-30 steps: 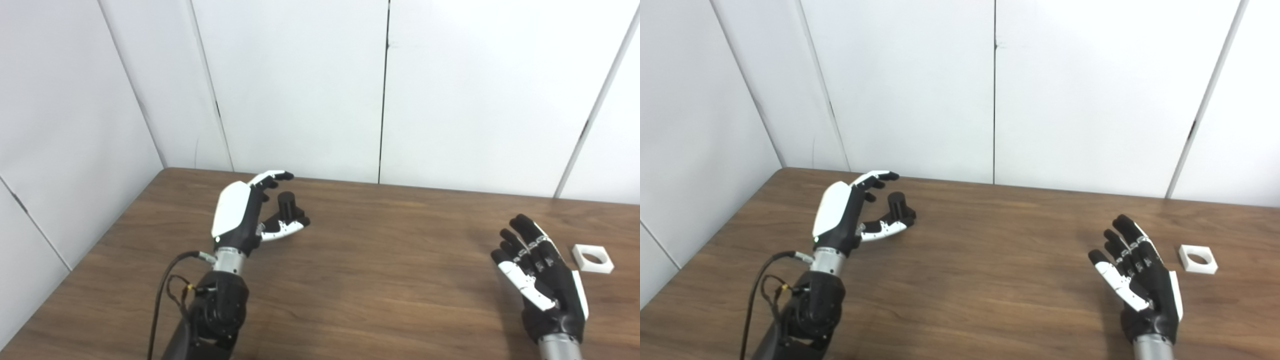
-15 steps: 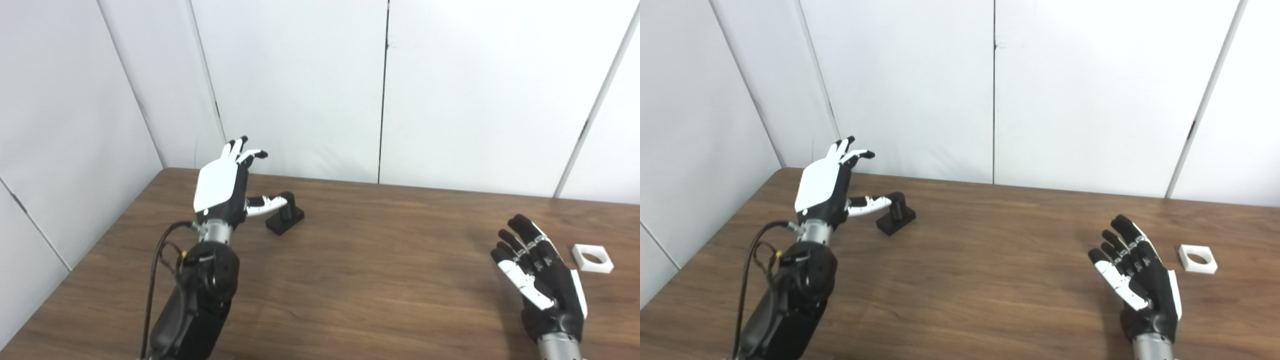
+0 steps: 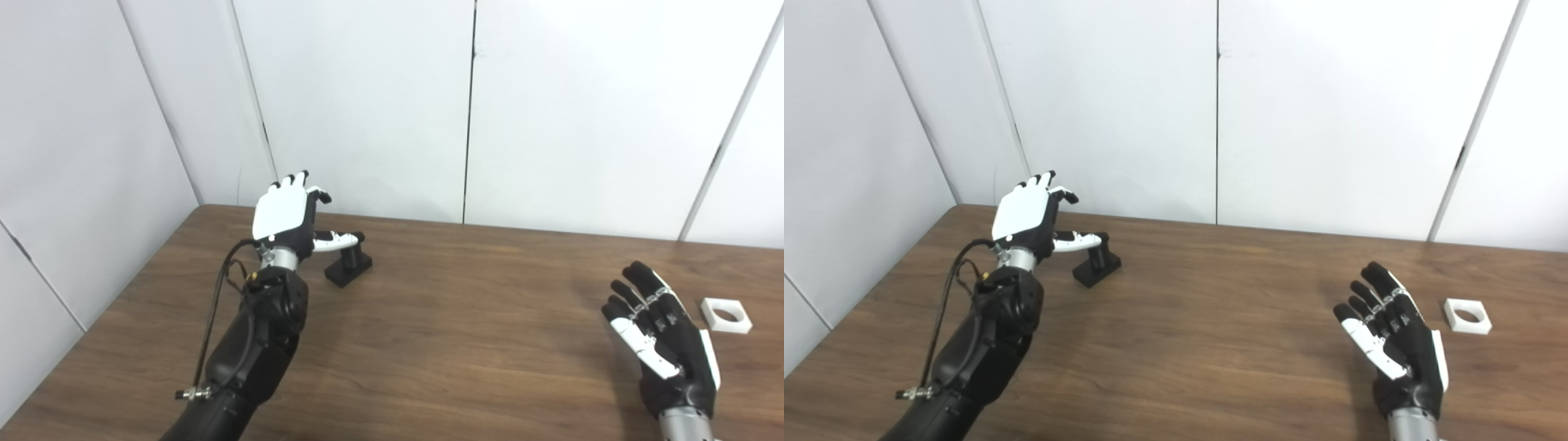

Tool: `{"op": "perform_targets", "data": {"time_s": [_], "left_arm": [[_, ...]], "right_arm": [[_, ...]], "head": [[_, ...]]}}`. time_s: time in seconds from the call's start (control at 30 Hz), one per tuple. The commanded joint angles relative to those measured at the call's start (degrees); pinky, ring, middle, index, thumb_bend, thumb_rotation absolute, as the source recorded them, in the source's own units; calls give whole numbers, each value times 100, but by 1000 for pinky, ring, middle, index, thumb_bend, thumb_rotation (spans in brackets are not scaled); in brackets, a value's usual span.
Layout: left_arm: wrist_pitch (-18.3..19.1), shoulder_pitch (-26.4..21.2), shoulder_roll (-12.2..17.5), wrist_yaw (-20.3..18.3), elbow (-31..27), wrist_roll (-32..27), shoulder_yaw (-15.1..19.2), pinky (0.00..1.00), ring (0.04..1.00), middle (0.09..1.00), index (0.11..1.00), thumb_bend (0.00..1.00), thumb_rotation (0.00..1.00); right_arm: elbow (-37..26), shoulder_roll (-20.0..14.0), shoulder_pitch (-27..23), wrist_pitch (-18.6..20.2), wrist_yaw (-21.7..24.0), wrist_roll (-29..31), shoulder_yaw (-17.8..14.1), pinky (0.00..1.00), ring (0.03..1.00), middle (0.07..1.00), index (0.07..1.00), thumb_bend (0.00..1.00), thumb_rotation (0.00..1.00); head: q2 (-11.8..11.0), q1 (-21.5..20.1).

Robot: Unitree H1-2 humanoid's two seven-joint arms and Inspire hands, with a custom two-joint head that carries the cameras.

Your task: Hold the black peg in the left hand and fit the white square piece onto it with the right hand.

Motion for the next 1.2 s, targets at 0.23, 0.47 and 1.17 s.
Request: {"op": "perform_targets", "data": {"time_s": [0.23,0.47,1.17], "left_arm": [[82,-475,-93,301,570,34,-127,1000,1000,1000,674,968,540],[-56,-532,-170,592,1229,-76,-211,1000,1000,1000,676,960,516],[-565,-558,-70,1405,2409,-614,-525,1000,999,929,536,680,171]], "right_arm": [[-156,-18,-51,-70,-22,-90,-4,798,811,842,795,631,159],[-188,-20,-53,-18,-16,-51,-28,812,816,850,798,628,154],[-435,-110,61,179,-21,-73,-44,839,813,854,798,633,161]], "head": [[23,-38],[56,-71],[182,-85]]}}
